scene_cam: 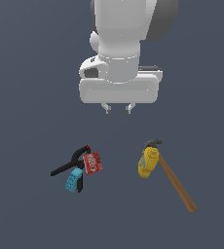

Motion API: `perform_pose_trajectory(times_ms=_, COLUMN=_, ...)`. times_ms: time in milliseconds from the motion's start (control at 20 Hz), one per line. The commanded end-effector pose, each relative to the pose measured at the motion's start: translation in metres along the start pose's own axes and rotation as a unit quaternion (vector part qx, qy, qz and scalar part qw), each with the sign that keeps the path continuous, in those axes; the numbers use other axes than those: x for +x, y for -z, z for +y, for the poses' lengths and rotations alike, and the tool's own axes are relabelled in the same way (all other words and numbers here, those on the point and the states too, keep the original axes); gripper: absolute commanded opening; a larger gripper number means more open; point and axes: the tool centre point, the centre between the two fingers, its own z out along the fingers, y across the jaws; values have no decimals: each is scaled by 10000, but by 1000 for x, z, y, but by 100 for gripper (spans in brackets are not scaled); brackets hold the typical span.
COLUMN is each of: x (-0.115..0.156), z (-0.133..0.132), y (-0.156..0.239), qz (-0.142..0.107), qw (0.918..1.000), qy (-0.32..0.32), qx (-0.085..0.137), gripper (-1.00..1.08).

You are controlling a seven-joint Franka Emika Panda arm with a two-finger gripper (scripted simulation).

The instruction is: Pick up a designated object from a clutter of objects.

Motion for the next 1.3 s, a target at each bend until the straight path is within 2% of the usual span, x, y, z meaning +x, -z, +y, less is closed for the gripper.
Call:
perform_pose_trajectory(times_ms=0, x=8, z=10, y=-12, qz=11, qw=9997, qy=-254, qx=-24, gripper=28)
perform_pose_trajectory(times_ms=300, x=31, z=48, y=-54, qz=70, qw=9936, qy=-1118, qx=-132, gripper=28)
perform_pose_trajectory(times_ms=550, x=50, z=90, y=-100, qz=152, qw=9794, qy=-1995, qx=-288, gripper=28)
perform_pose_trajectory(times_ms=850, x=62, z=144, y=-157, qz=285, qw=9526, qy=-2984, qx=-523, gripper=28)
perform_pose_trajectory(times_ms=1250, x=62, z=213, y=-229, qz=513, qw=9078, qy=-4072, qx=-860, gripper=28)
